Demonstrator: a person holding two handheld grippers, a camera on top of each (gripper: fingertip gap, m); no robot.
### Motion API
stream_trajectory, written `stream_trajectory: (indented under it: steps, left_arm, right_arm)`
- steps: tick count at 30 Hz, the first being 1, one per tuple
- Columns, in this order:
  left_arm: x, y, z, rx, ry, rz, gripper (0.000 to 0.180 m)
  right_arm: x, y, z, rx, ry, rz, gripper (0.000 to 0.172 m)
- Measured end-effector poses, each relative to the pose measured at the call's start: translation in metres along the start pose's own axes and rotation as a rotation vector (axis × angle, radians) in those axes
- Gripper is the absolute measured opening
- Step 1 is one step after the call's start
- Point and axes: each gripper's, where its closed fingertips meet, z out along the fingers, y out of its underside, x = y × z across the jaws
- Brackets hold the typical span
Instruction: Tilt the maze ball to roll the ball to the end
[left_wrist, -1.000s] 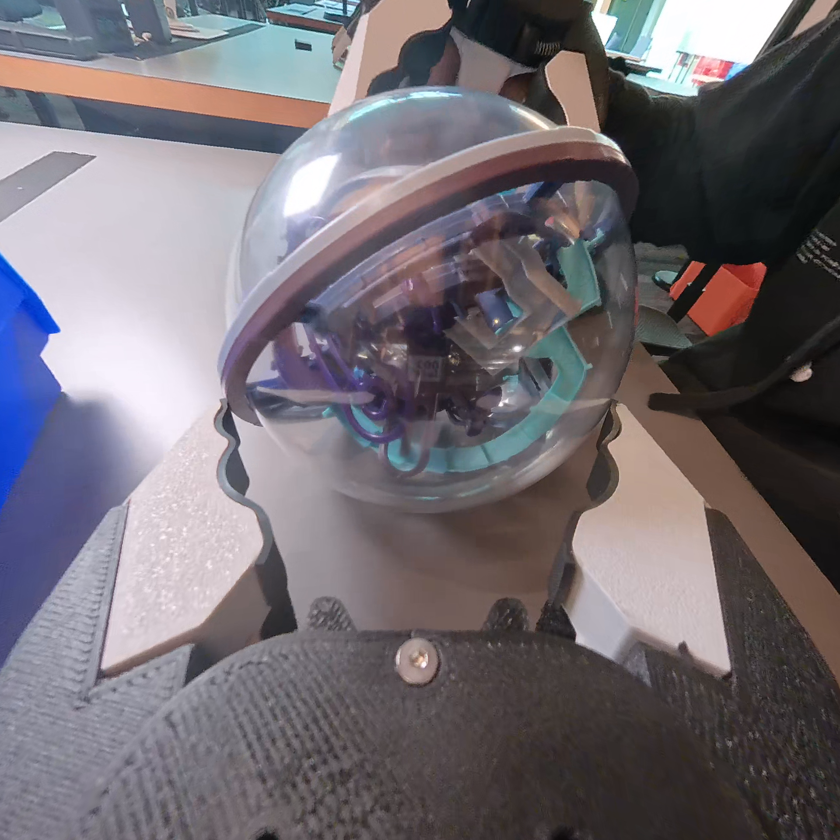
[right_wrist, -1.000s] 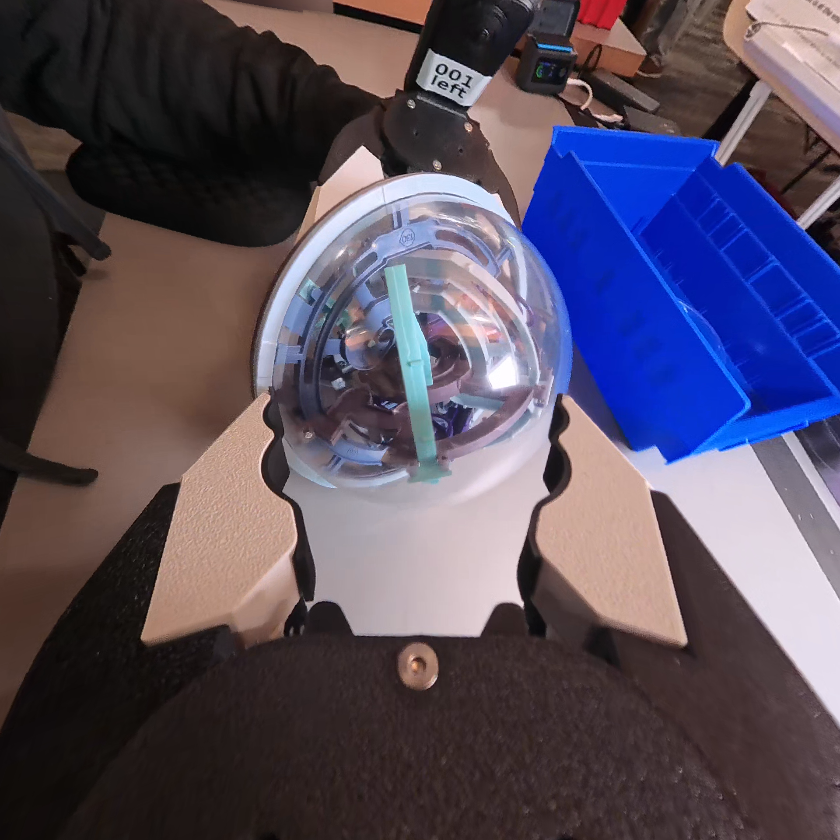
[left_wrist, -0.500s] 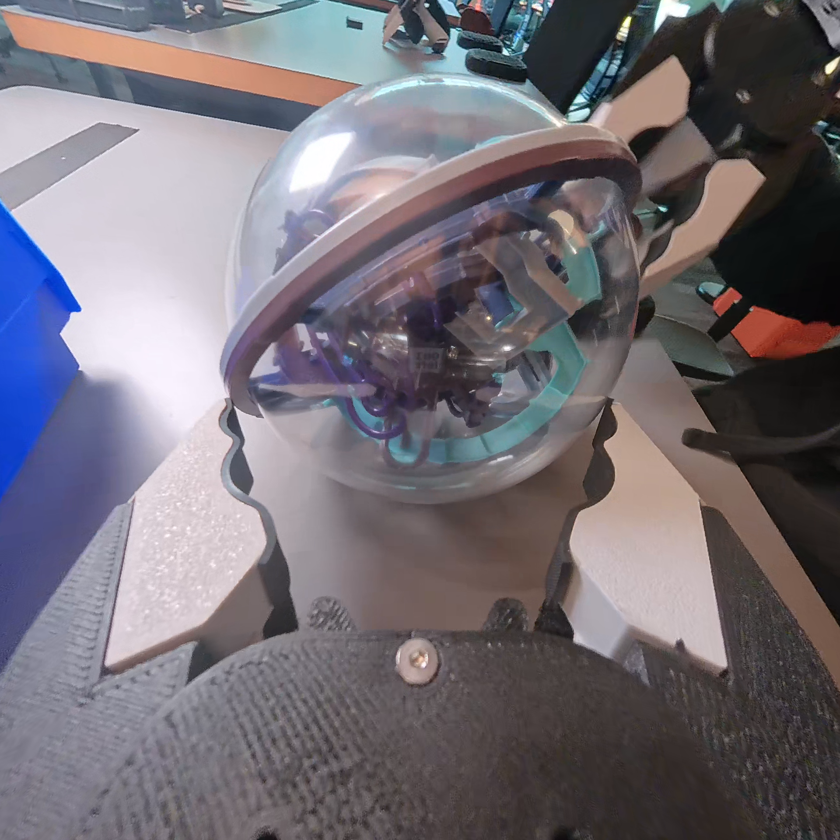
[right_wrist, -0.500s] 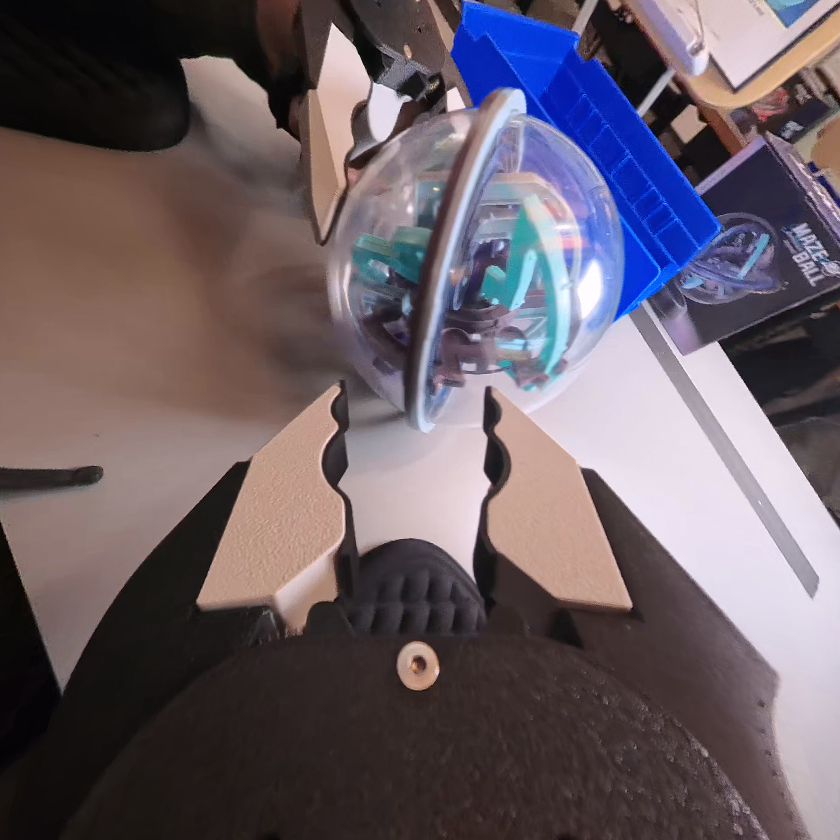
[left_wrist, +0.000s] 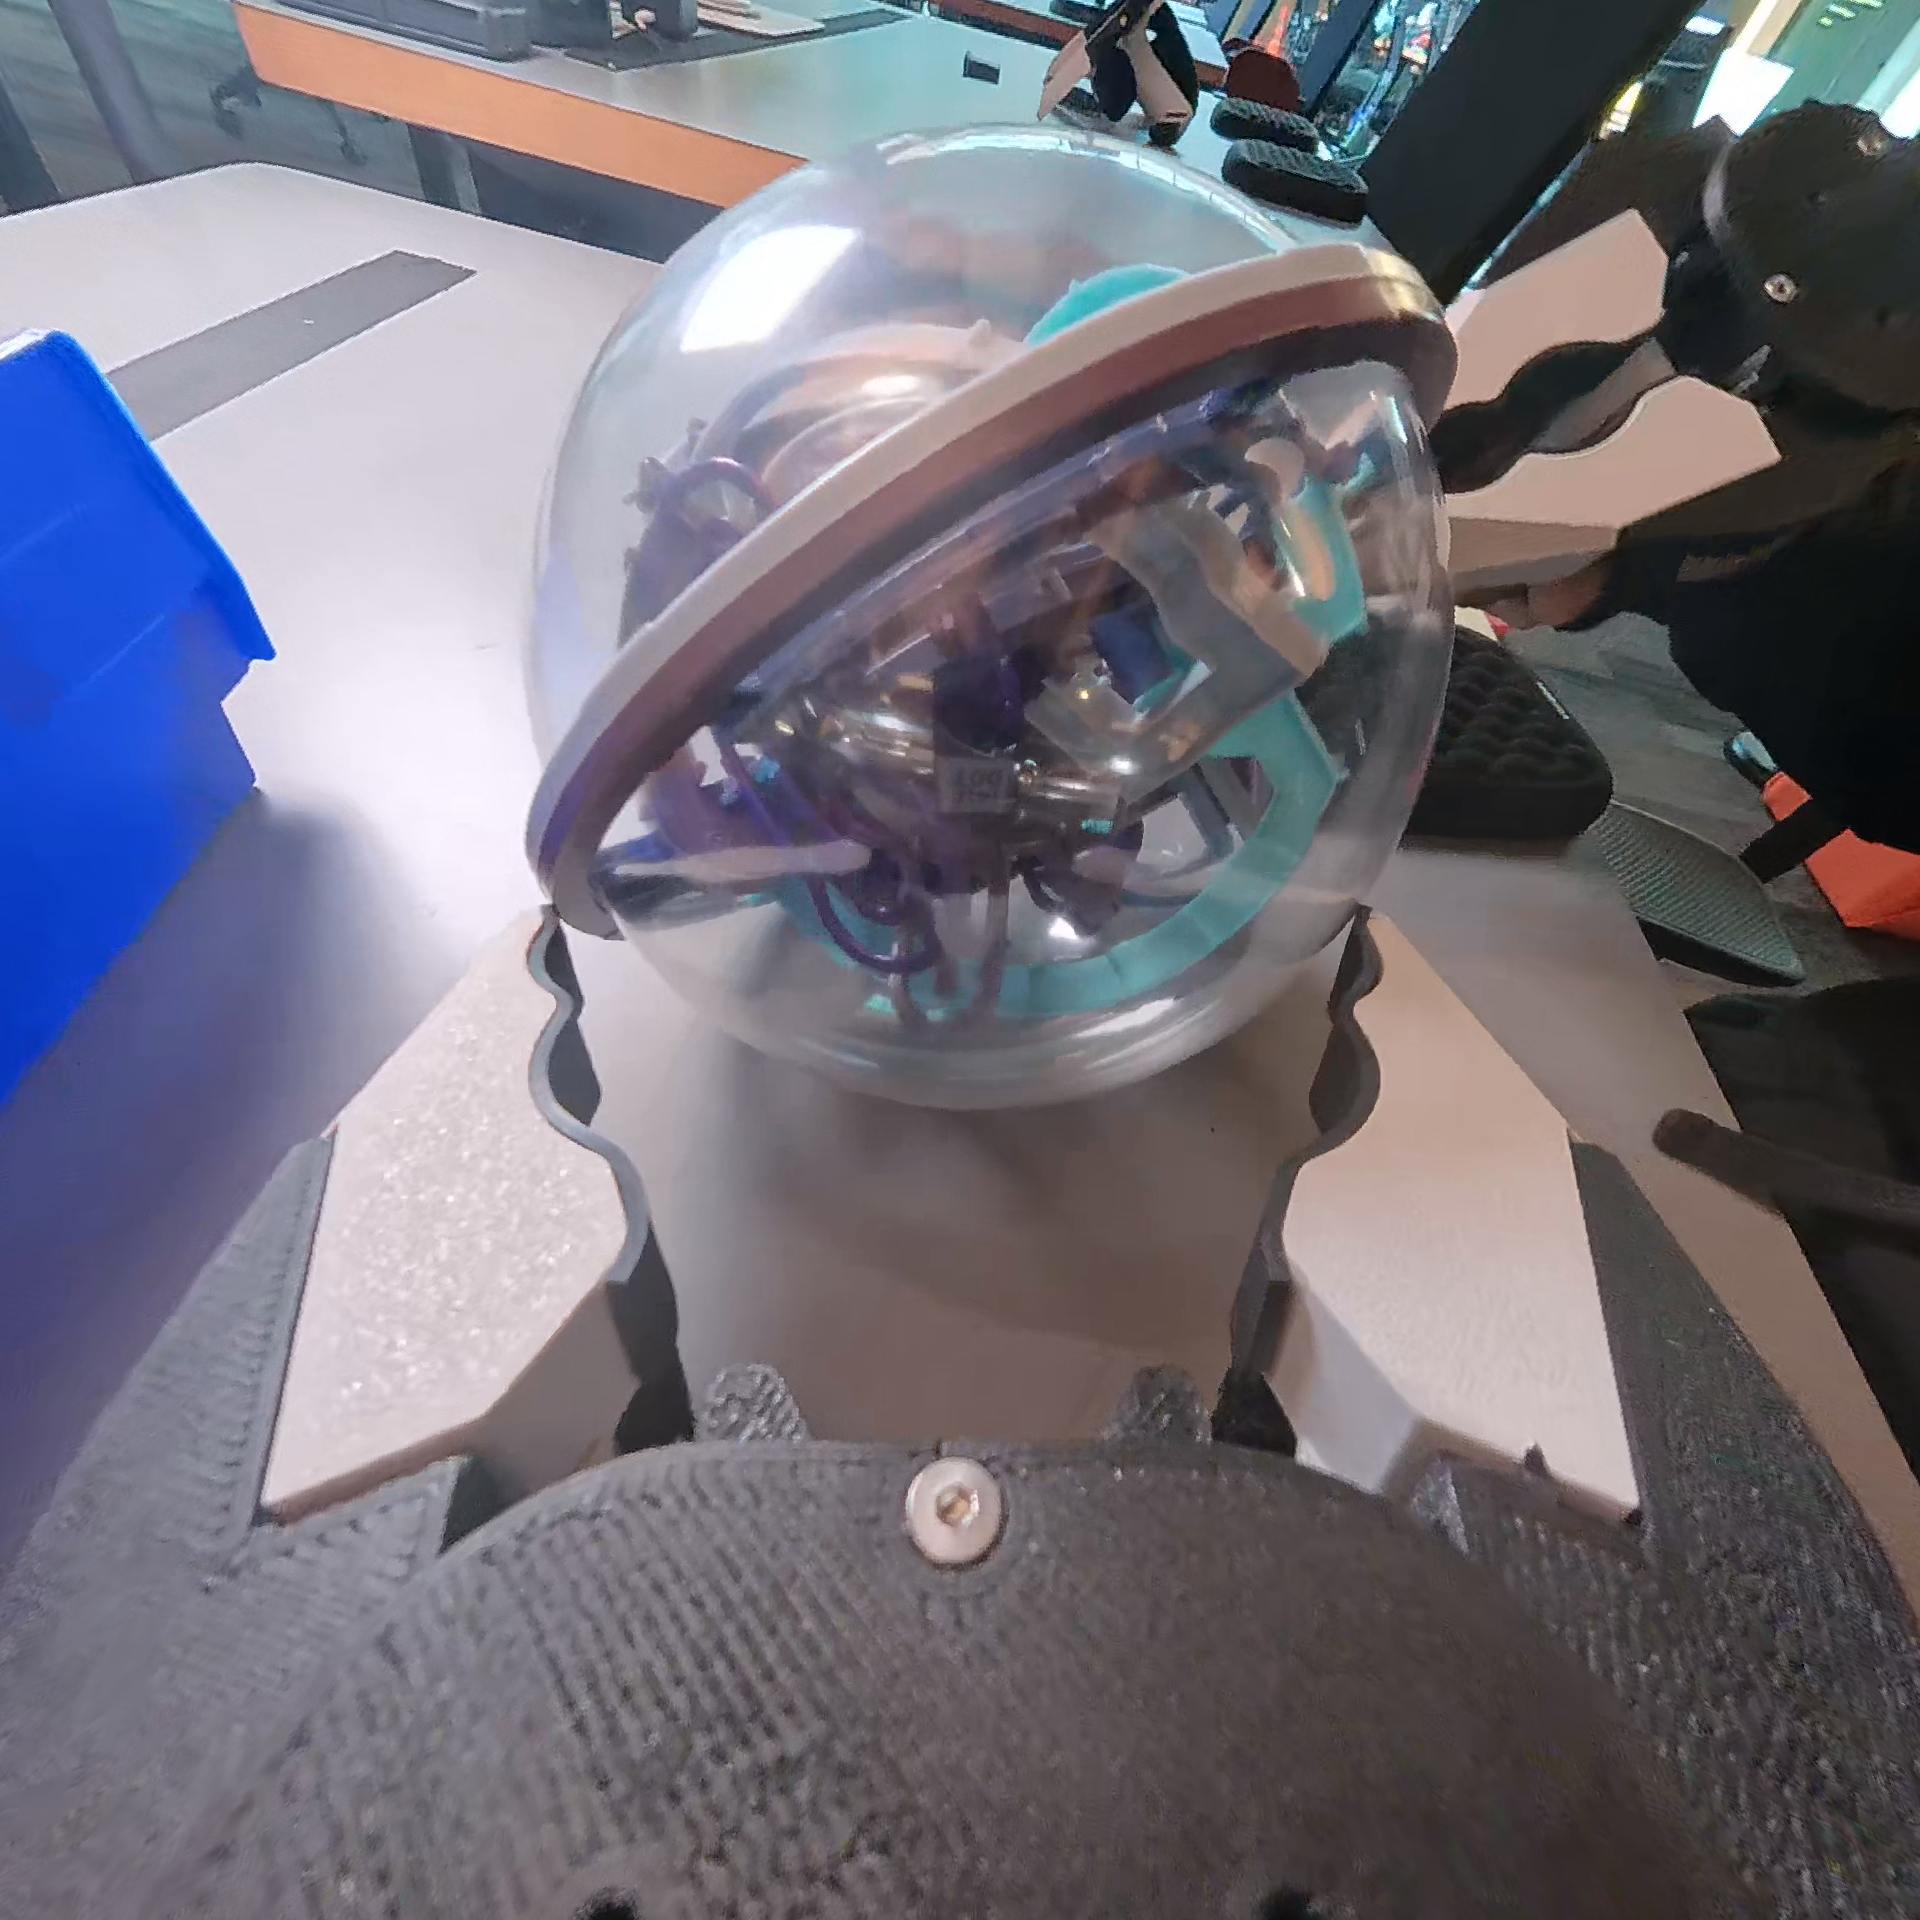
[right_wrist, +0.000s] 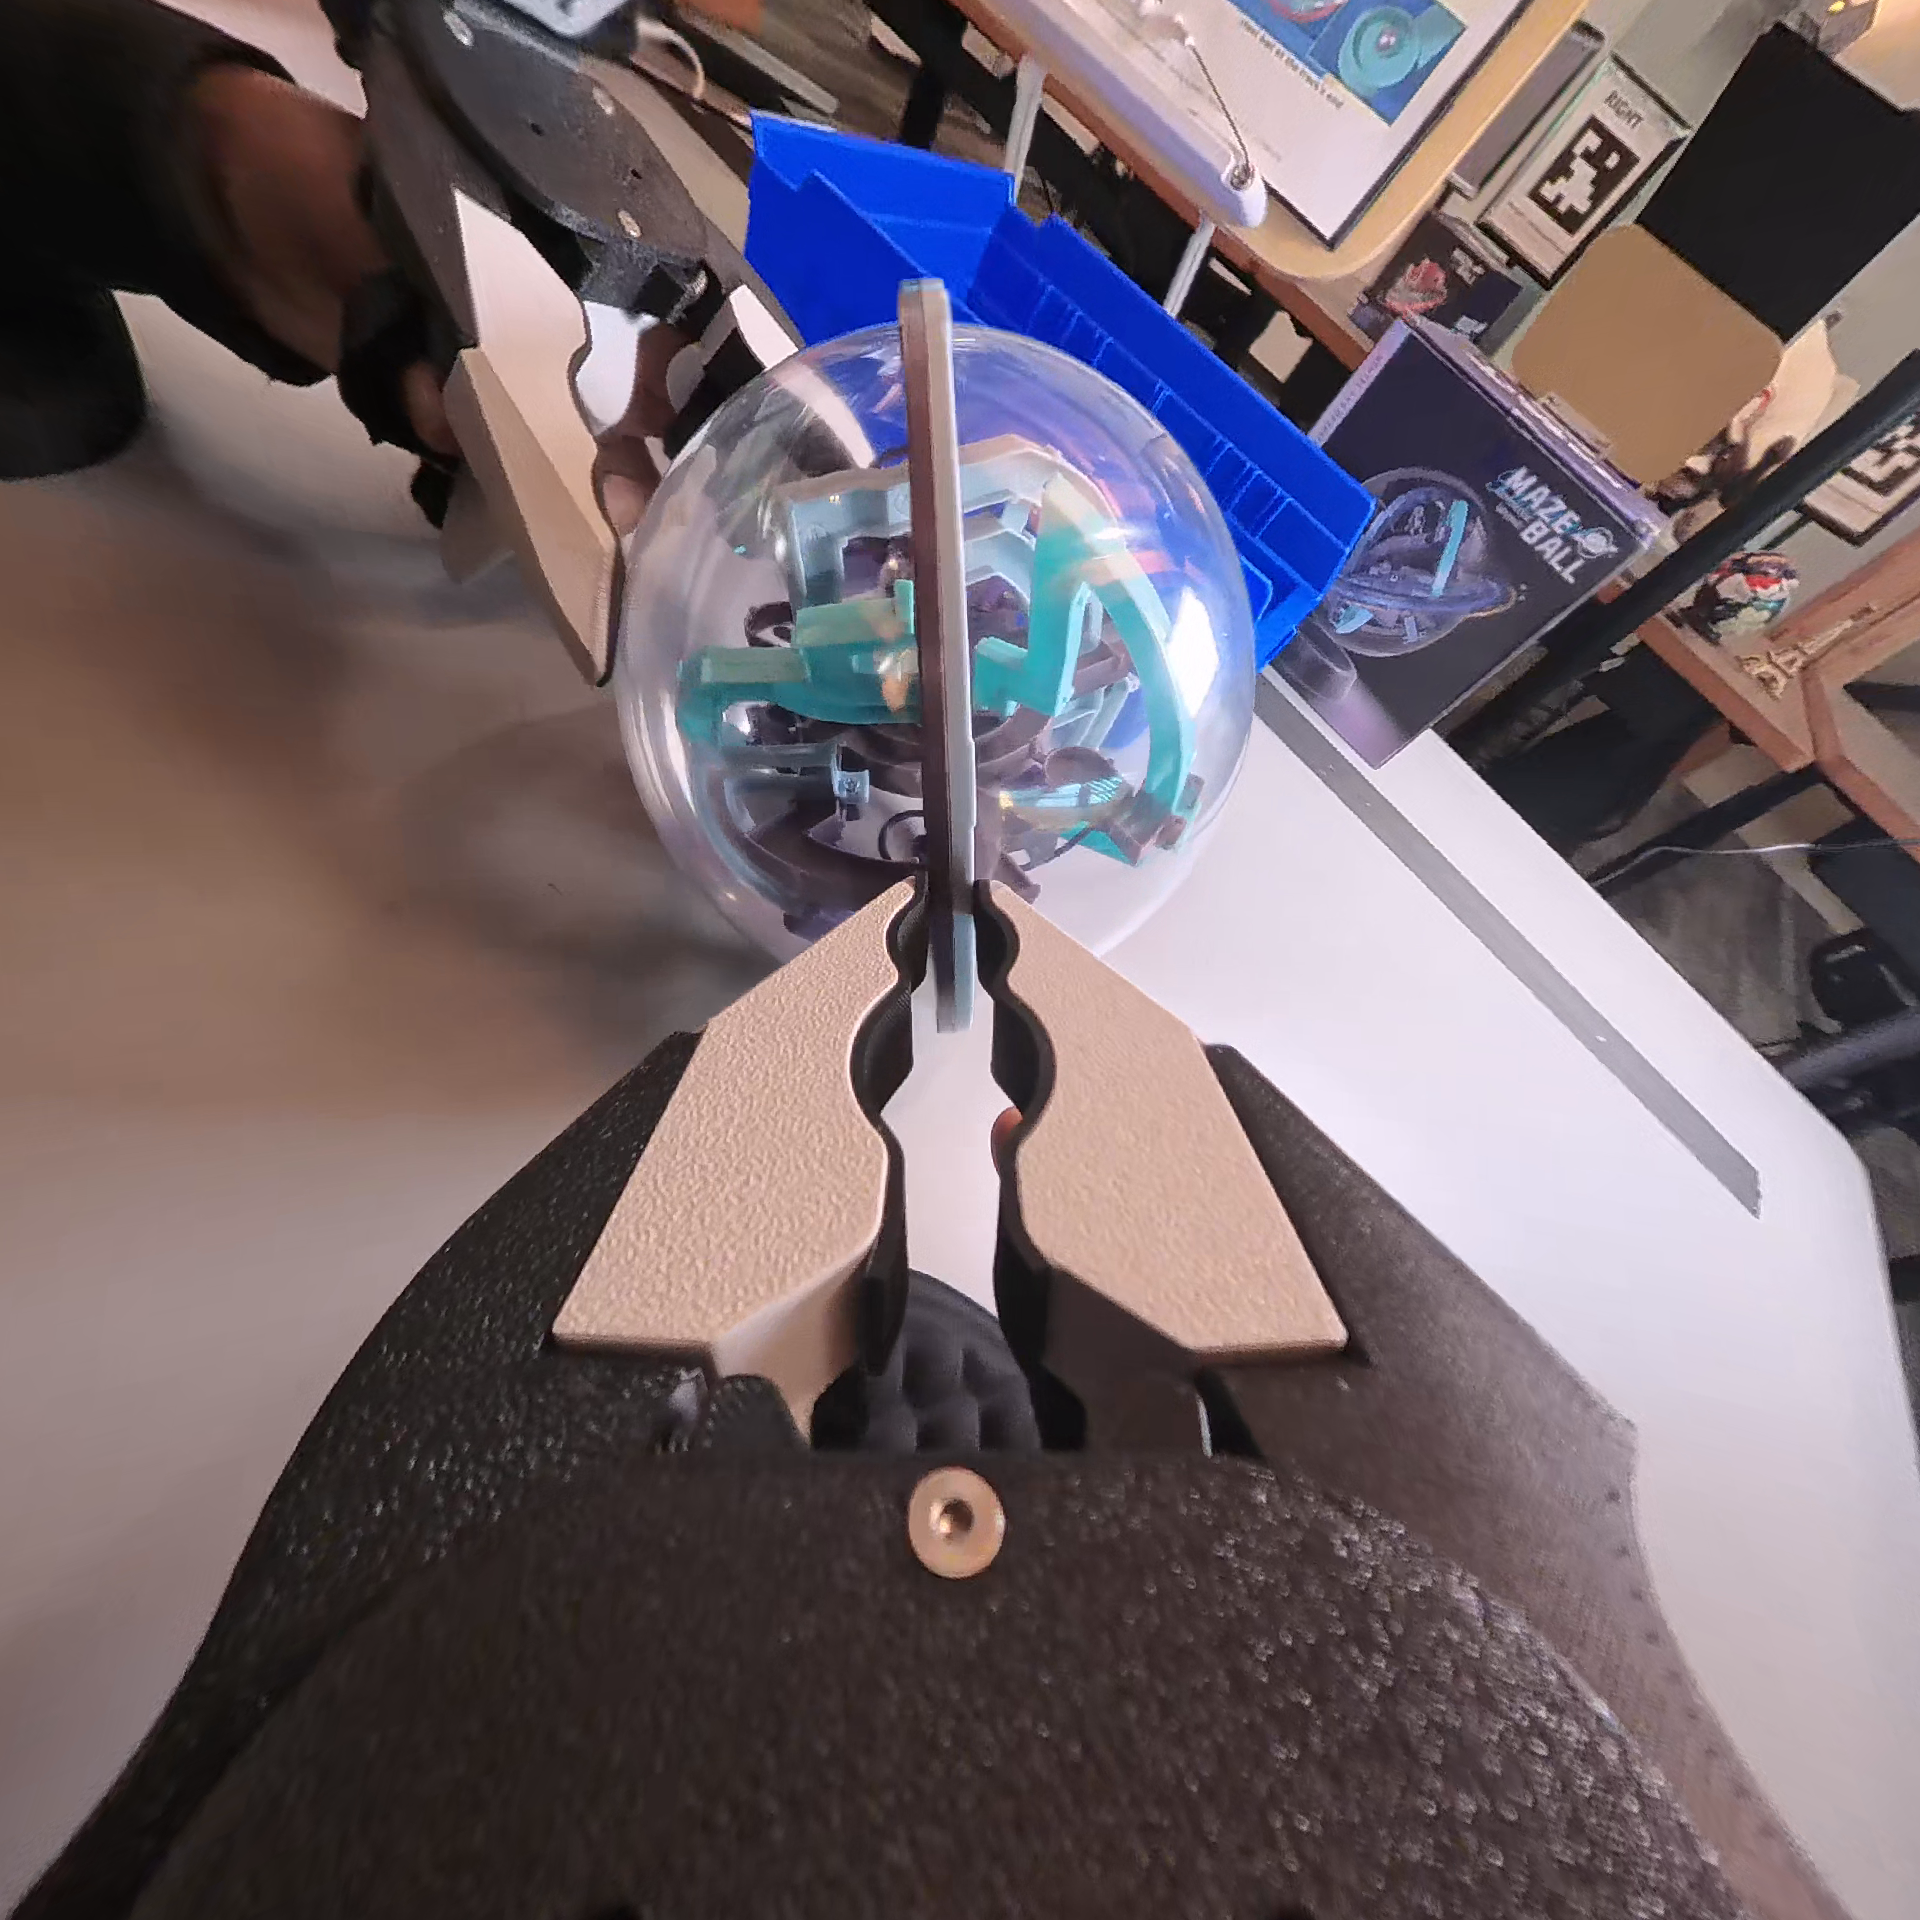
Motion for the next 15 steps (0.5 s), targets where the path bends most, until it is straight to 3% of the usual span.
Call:
stream_trajectory:
  steps: [5, 15]
  left_arm:
    - [-0.0011, 0.0027, -0.0016, 0.003, 0.017, 0.027, 0.130]
    - [-0.0021, -0.0039, -0.0023, 0.064, 0.021, 0.066, 0.130]
  right_arm:
    - [0.0073, 0.0027, -0.0020, 0.057, -0.074, 0.076, 0.006]
    - [0.0094, 0.0040, -0.0015, 0.110, -0.154, 0.087, 0.006]
